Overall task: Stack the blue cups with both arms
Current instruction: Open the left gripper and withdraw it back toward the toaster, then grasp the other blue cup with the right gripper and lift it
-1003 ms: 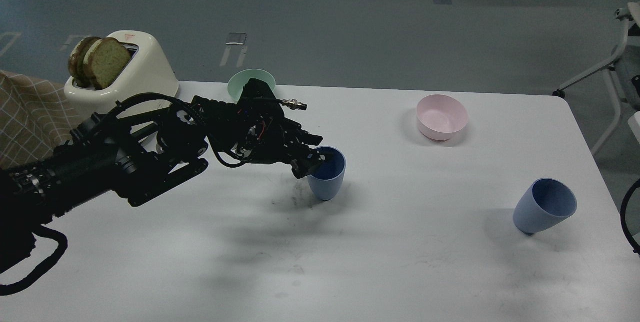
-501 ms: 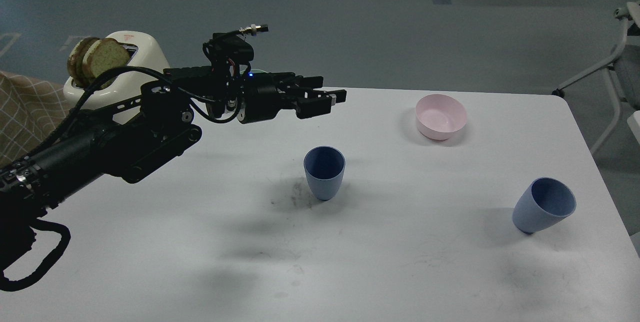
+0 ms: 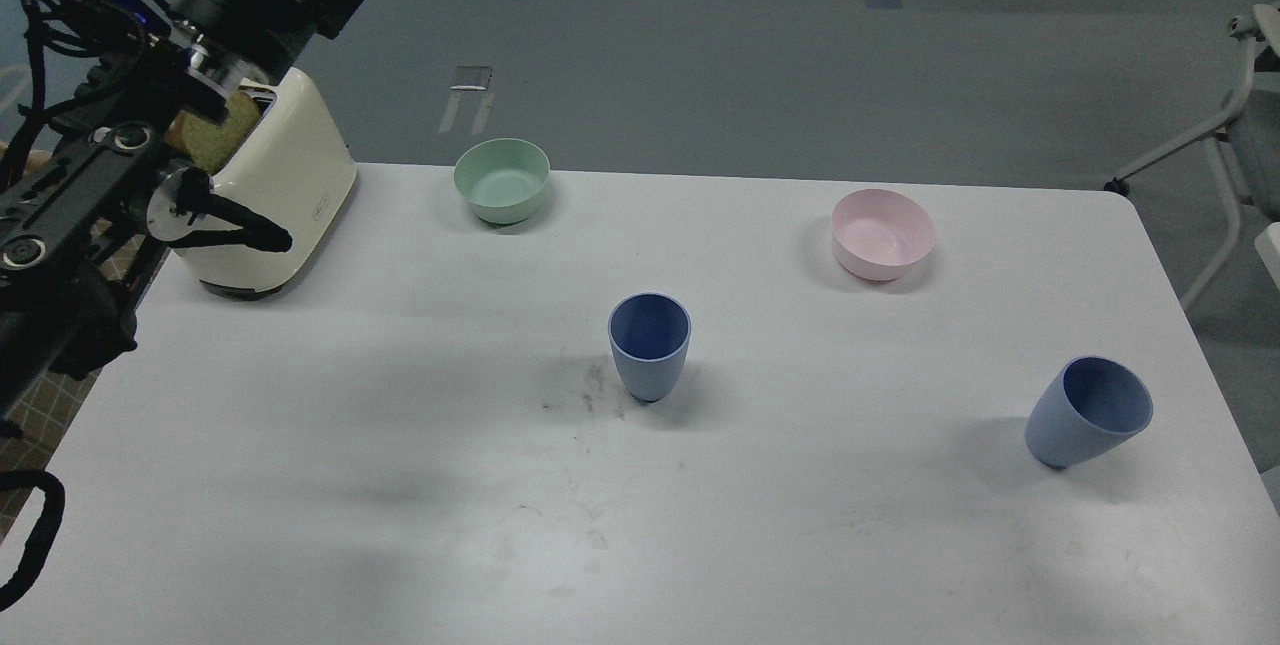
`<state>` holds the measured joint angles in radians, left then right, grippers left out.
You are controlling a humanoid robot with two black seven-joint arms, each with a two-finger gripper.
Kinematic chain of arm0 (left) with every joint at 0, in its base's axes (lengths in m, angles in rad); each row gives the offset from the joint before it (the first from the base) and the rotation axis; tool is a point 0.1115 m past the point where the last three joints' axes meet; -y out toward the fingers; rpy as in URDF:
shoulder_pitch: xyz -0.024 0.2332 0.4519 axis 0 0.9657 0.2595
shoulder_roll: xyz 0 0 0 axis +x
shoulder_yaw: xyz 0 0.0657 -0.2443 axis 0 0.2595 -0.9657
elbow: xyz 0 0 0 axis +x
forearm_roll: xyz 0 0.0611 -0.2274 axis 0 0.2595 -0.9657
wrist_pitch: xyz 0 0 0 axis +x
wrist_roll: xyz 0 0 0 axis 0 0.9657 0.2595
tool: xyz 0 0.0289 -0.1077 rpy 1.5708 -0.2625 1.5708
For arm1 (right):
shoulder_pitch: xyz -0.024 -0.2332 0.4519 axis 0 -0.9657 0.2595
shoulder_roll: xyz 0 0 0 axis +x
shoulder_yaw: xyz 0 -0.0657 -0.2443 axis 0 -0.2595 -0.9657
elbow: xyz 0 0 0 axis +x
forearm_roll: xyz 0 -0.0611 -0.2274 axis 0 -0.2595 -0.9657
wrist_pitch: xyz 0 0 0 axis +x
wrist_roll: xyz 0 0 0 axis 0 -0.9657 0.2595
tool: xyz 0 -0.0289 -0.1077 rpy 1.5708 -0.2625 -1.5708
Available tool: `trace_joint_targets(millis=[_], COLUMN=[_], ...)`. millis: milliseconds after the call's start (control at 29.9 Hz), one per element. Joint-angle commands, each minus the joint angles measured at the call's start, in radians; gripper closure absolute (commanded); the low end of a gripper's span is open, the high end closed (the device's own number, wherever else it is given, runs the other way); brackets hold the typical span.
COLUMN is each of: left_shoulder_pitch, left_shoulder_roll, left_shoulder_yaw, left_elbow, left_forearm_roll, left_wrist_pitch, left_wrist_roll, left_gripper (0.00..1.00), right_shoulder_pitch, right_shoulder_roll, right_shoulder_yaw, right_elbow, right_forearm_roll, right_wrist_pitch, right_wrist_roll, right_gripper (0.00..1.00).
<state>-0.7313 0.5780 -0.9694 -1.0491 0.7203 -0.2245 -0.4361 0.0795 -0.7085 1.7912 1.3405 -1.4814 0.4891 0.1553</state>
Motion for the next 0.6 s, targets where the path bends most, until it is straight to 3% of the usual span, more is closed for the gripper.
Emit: trace_joint_targets(millis=[0,134,401,568], left_shoulder_pitch=[0.007,0.012,0.024,0.024], left_shoulder_roll=[0.014,0.01,-0.001,-0.004], left_shoulder_yaw=[0.0,0.0,0.0,0.001], left_elbow=[0.056,0.08,0.08,0.08], left_forearm_roll=[-0.133,-0.18,-0.194,-0.194], left_wrist_pitch=[0.002,0.002,-0.006,-0.006], left_wrist_roll=[0.034,0.06,0.062,0.062], left_gripper=[0.03,0.03,0.03,0.03], right_shoulder_pitch=[-0.064,-0.136,-0.185,-0.19], right_shoulder_roll=[-0.04,-0.11,-0.106,-0.088], right_shoulder_yaw=[-0.048,-0.113,-0.188,-0.279], right_elbow=[0.069,0.114,0.129,0.128], right_forearm_roll=[-0.112,-0.242,-0.388,-0.437], right_wrist_pitch=[0.0,0.0,0.0,0.0], right_wrist_roll=[0.021,0.038,0.044,0.043], right_gripper=[0.0,0.0,0.0,0.05])
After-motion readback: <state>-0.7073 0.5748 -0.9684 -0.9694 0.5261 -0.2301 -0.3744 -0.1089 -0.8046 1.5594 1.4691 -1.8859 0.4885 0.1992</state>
